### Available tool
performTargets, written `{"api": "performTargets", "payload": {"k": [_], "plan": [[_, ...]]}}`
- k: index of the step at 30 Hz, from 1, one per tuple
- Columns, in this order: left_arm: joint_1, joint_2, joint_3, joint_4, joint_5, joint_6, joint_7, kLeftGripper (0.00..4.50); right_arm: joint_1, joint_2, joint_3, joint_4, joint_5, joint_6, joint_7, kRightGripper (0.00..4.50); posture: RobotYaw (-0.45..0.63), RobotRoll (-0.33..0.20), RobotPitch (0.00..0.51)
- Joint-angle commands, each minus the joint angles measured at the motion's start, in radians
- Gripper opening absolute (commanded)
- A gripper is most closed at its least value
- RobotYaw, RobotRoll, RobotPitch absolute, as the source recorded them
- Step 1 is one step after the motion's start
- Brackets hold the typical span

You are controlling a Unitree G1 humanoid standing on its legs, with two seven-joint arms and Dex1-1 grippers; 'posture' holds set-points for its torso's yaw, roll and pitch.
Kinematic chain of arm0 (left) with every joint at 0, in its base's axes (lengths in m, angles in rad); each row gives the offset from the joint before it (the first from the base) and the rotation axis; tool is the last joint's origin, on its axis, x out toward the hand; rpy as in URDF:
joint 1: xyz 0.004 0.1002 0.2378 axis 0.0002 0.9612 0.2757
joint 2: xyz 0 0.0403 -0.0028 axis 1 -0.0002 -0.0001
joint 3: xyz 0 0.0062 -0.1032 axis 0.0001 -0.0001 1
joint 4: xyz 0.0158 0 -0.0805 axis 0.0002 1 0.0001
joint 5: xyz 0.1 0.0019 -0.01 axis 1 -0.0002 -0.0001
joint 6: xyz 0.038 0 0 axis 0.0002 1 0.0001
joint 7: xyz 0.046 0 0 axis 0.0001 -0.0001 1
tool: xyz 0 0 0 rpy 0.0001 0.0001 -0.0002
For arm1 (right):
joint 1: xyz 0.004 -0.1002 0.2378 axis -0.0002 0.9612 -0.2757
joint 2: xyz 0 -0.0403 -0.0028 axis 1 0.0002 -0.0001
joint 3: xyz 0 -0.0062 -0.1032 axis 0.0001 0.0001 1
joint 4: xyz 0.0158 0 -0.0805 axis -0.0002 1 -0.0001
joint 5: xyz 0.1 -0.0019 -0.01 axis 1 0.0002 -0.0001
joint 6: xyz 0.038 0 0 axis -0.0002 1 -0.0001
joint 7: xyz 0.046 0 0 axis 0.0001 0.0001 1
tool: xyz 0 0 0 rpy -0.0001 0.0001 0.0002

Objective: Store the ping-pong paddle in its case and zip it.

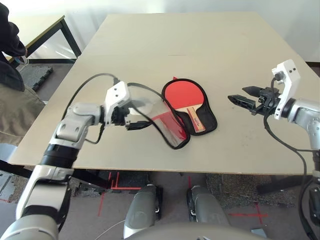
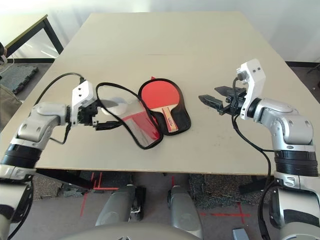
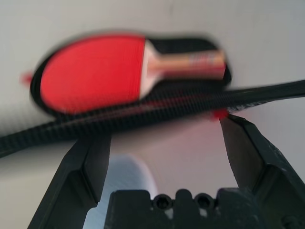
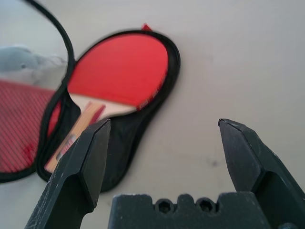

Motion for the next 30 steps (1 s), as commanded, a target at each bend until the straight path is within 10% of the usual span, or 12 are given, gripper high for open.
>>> {"api": "performTargets", "payload": {"k": [1, 14, 30], "plan": [[-0.064, -0.071, -0.039, 0.067, 0.01, -0.036, -0.008, 4.5, 0.025, -0.011, -0.02, -0.022, 0.038, 0.039, 0.012, 4.47, 0.0, 0.0, 0.092], [-0.297, -0.35, -0.061, 0.441, 0.101, -0.279, 0.078, 4.5, 0.152, 0.029, -0.055, -0.112, 0.169, 0.156, -0.005, 4.47, -0.06, 0.0, 0.1], [-0.034, -0.118, -0.018, 0.081, 0.052, -0.088, 0.019, 4.5, 0.098, 0.141, 0.052, 0.002, 0.129, 0.108, -0.019, 4.47, 0.02, 0.0, 0.112]]}}
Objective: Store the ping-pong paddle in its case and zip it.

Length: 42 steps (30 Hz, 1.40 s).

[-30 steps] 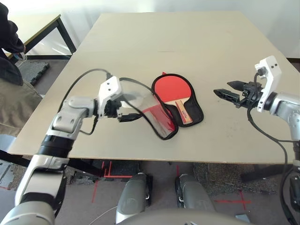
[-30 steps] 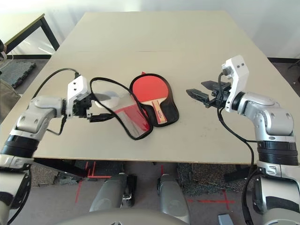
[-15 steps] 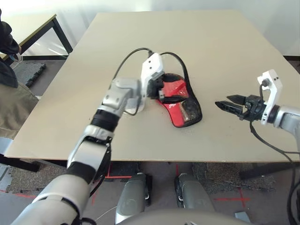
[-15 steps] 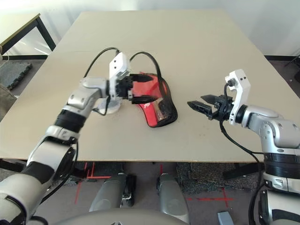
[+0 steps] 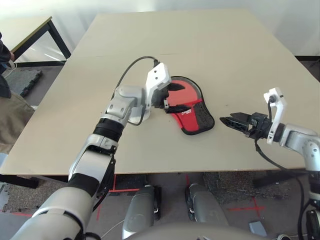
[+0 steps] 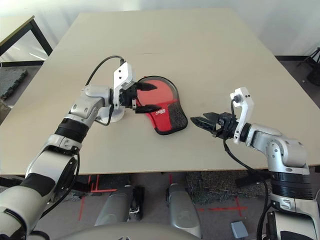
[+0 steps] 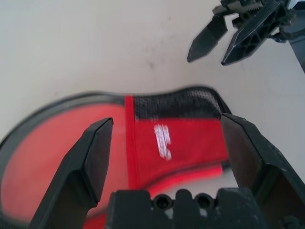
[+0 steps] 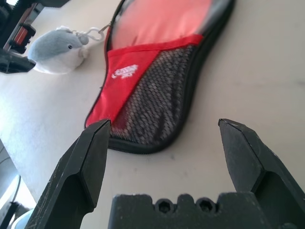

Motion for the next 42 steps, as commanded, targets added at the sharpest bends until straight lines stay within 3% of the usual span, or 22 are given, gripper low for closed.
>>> {"api": "performTargets", "payload": {"k": [1, 12, 33, 37, 42], "plan": [[0.062, 0.052, 0.022, -0.107, -0.024, 0.068, 0.0, 4.5, -0.013, 0.013, 0.034, 0.041, -0.019, -0.017, -0.001, 4.47, 0.03, 0.0, 0.113], [0.182, 0.15, 0.08, -0.26, -0.067, 0.173, 0.046, 4.5, -0.035, 0.061, 0.088, 0.117, -0.051, -0.042, 0.0, 4.47, 0.06, 0.0, 0.106], [0.188, 0.141, 0.063, -0.272, -0.079, 0.177, 0.073, 4.5, -0.057, 0.131, 0.122, 0.13, -0.051, 0.033, -0.037, 4.47, 0.06, 0.0, 0.103], [0.187, 0.143, 0.062, -0.27, -0.079, 0.175, 0.073, 4.5, -0.063, 0.137, 0.119, 0.145, -0.054, 0.043, -0.048, 3.22, 0.06, 0.0, 0.103], [0.183, 0.144, 0.061, -0.262, -0.075, 0.17, 0.074, 4.5, -0.067, 0.134, 0.121, 0.153, -0.052, 0.059, -0.044, 1.3, 0.06, 0.0, 0.103]]}}
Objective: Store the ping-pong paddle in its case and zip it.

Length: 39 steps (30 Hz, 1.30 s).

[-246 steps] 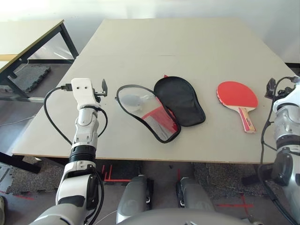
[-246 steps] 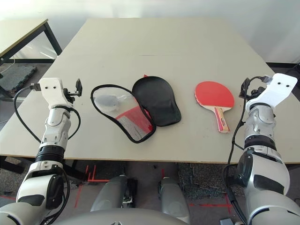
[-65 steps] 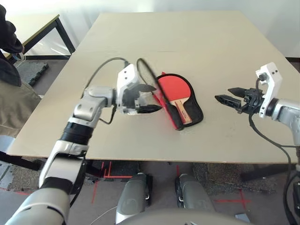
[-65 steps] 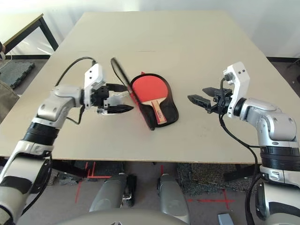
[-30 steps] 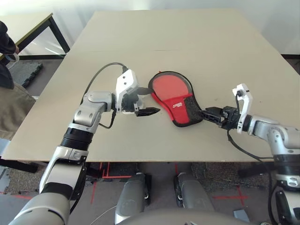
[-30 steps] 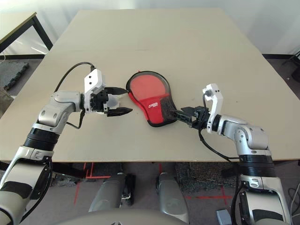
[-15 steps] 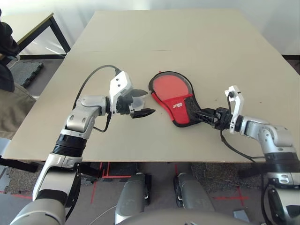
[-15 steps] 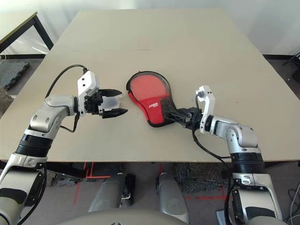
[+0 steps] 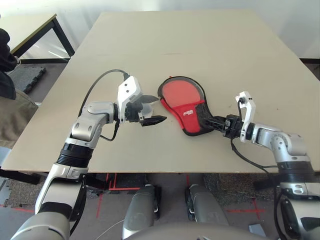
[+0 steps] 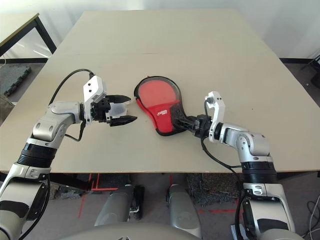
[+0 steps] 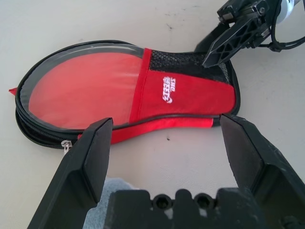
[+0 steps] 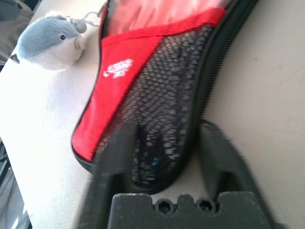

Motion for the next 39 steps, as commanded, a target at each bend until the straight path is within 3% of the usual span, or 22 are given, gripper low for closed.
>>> {"api": "performTargets", "payload": {"k": [1, 3, 4, 16, 27, 39], "plan": [[0.001, 0.002, -0.008, 0.003, 0.003, -0.006, 0.004, 4.5, 0.005, 0.006, 0.027, 0.017, -0.003, 0.029, 0.003, 0.81, 0.06, 0.0, 0.104], [-0.001, 0.004, -0.008, 0.008, 0.005, -0.01, 0.003, 4.5, 0.007, 0.002, 0.026, 0.019, -0.003, 0.032, 0.005, 0.16, 0.06, 0.0, 0.103], [-0.001, 0.004, -0.008, 0.011, 0.005, -0.012, 0.003, 4.5, 0.009, -0.001, 0.024, 0.02, -0.003, 0.032, 0.007, 0.05, 0.06, 0.0, 0.103], [-0.014, 0.007, -0.007, 0.045, 0.013, -0.036, 0.006, 4.5, 0.044, -0.133, -0.03, 0.02, 0.028, 0.059, 0.085, 0.05, 0.05, 0.0, 0.097], [-0.045, 0.009, -0.017, 0.103, 0.018, -0.072, -0.012, 4.5, 0.265, -0.388, -0.053, -0.052, 0.069, 0.06, 0.282, 0.05, 0.01, 0.0, 0.107], [-0.069, 0.012, -0.013, 0.169, 0.026, -0.116, -0.024, 4.5, 0.408, -0.533, -0.08, -0.041, 0.056, 0.011, 0.39, 0.05, 0.0, 0.0, 0.104]]}}
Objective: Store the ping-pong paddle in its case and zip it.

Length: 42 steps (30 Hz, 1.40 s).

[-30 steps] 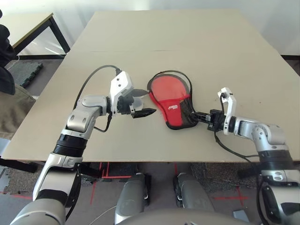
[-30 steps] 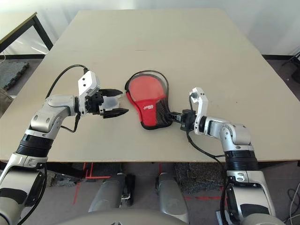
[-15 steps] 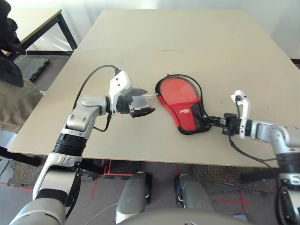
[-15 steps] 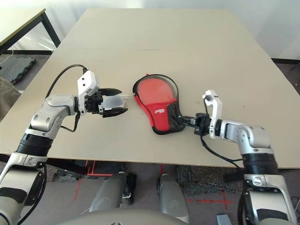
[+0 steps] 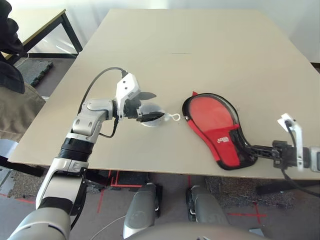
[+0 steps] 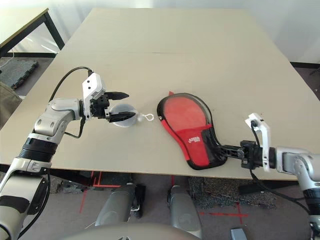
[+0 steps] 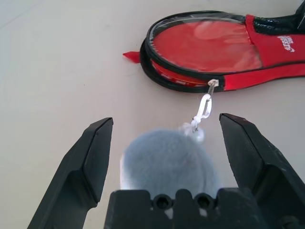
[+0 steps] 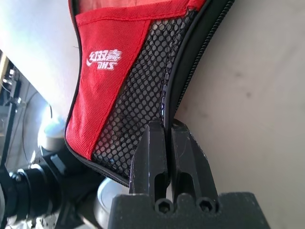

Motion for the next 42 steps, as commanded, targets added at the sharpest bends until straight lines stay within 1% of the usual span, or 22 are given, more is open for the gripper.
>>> {"api": "performTargets", "payload": {"k": [1, 7, 12, 15, 18, 19, 24, 25, 27, 28, 35, 37, 42], "plan": [[-0.017, 0.009, -0.002, 0.026, 0.015, -0.015, -0.011, 4.5, 0.043, -0.034, -0.004, 0.019, -0.023, 0.003, 0.012, 0.05, 0.0, 0.0, 0.103], [-0.015, 0.012, -0.002, 0.028, 0.015, -0.017, -0.012, 4.5, 0.087, -0.075, 0.013, 0.02, -0.03, -0.011, 0.052, 0.05, 0.0, 0.0, 0.098], [-0.016, 0.011, -0.003, 0.027, 0.015, -0.017, -0.011, 4.5, 0.112, -0.109, 0.023, 0.061, -0.067, -0.051, 0.069, 0.05, 0.0, 0.0, 0.097], [-0.016, 0.012, -0.003, 0.024, 0.014, -0.015, -0.012, 4.5, 0.115, -0.128, 0.029, 0.09, -0.107, -0.107, 0.072, 0.05, 0.0, 0.0, 0.097], [-0.016, 0.012, -0.002, 0.018, 0.014, -0.01, -0.01, 4.5, 0.081, -0.164, 0.001, 0.116, -0.087, -0.096, 0.117, 0.8, 0.0, 0.0, 0.099], [-0.015, 0.013, -0.001, 0.015, 0.013, -0.008, -0.009, 4.5, 0.067, -0.177, -0.013, 0.122, -0.079, -0.095, 0.131, 1.13, 0.0, 0.0, 0.1], [-0.011, 0.022, 0.006, 0.002, 0.007, -0.001, -0.008, 4.5, -0.012, -0.226, -0.067, 0.154, -0.052, -0.085, 0.165, 3.13, 0.01, 0.0, 0.099], [-0.01, 0.025, 0.009, 0.002, 0.007, 0.0, -0.007, 4.5, -0.037, -0.23, -0.072, 0.158, -0.054, -0.084, 0.158, 3.45, 0.01, 0.0, 0.096], [-0.008, 0.028, 0.014, 0.0, 0.006, 0.001, -0.004, 4.5, -0.099, -0.21, -0.076, 0.165, -0.06, -0.09, 0.125, 4.28, 0.02, 0.0, 0.095], [-0.007, 0.03, 0.016, -0.001, 0.005, 0.002, -0.003, 4.5, -0.129, -0.195, -0.074, 0.162, -0.06, -0.09, 0.11, 4.47, 0.02, 0.0, 0.094], [0.01, 0.039, 0.022, -0.025, 0.002, 0.019, 0.0, 4.5, -0.293, -0.041, 0.043, 0.04, -0.129, -0.167, 0.015, 4.47, 0.03, 0.0, 0.092], [0.013, 0.044, 0.023, -0.029, 0.001, 0.023, -0.002, 4.5, -0.329, 0.002, 0.083, 0.036, -0.173, -0.222, -0.01, 4.47, 0.03, 0.0, 0.091], [0.016, 0.059, 0.025, -0.034, 0.001, 0.033, -0.005, 4.5, -0.401, 0.09, 0.191, 0.036, -0.24, -0.271, -0.019, 4.47, 0.04, 0.0, 0.091]]}}
